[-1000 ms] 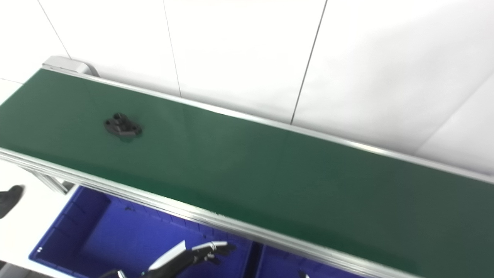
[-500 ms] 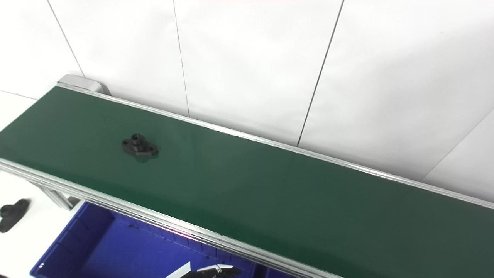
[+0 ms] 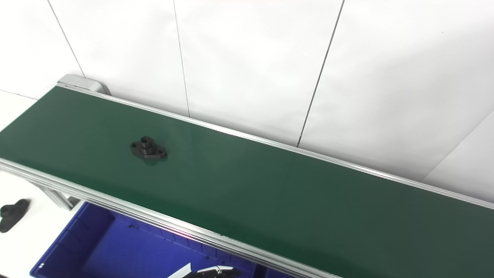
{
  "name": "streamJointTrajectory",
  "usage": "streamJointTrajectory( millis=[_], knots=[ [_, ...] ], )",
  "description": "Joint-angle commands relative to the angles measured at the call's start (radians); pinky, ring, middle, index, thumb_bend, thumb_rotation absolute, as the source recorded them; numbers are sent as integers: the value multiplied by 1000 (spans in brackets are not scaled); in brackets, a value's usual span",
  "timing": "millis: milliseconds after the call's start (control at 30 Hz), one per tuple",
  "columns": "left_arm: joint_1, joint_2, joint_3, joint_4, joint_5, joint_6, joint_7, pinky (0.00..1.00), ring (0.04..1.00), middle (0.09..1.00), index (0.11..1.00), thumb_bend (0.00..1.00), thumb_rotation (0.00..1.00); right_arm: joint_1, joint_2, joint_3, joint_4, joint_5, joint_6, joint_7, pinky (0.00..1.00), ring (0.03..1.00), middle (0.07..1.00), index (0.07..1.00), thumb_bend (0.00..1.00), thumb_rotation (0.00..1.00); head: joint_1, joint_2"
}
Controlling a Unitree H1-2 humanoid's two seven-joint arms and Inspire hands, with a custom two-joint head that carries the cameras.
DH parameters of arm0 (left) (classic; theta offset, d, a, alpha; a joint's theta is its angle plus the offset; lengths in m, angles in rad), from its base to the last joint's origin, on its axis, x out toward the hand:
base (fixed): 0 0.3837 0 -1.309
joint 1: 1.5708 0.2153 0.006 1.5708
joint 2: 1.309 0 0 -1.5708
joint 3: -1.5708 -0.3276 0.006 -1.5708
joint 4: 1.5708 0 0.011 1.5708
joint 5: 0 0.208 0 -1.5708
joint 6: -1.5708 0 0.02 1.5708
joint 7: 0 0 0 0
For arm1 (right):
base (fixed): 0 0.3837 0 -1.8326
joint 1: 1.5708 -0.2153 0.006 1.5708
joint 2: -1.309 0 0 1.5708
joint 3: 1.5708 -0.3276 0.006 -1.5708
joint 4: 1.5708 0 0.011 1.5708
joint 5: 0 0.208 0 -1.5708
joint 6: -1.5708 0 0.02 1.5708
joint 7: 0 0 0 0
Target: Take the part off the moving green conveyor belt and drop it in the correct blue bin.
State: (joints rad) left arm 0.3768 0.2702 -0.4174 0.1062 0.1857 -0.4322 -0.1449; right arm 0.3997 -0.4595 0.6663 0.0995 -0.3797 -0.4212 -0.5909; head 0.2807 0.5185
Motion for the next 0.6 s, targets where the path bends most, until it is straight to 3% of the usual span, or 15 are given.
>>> streamJointTrajectory(
  millis=[0,167,333,433,567],
  knots=[
    [-3,8,-6,-13,6,-37,20,765,862,899,849,842,310,-13,-25,26,-33,-22,-49,-105,519,702,796,876,842,415,-3,2],
    [-9,6,-14,-5,11,-37,36,758,856,892,844,848,316,-25,-56,61,-98,-9,-49,-185,443,561,722,827,864,409,-10,6],
    [-12,-1,-15,0,16,-37,41,766,862,894,843,850,305,-50,-86,68,-189,10,-49,-206,415,520,690,795,855,365,-9,6],
    [-16,-4,-20,7,22,-37,52,760,856,892,841,855,316,-41,-87,12,-245,25,-49,-145,474,569,674,790,875,405,-8,6],
    [-21,-7,-27,10,28,-38,62,758,852,891,842,855,314,-29,-60,-113,-333,35,-48,-46,489,563,645,770,895,434,-8,8]
  ],
)
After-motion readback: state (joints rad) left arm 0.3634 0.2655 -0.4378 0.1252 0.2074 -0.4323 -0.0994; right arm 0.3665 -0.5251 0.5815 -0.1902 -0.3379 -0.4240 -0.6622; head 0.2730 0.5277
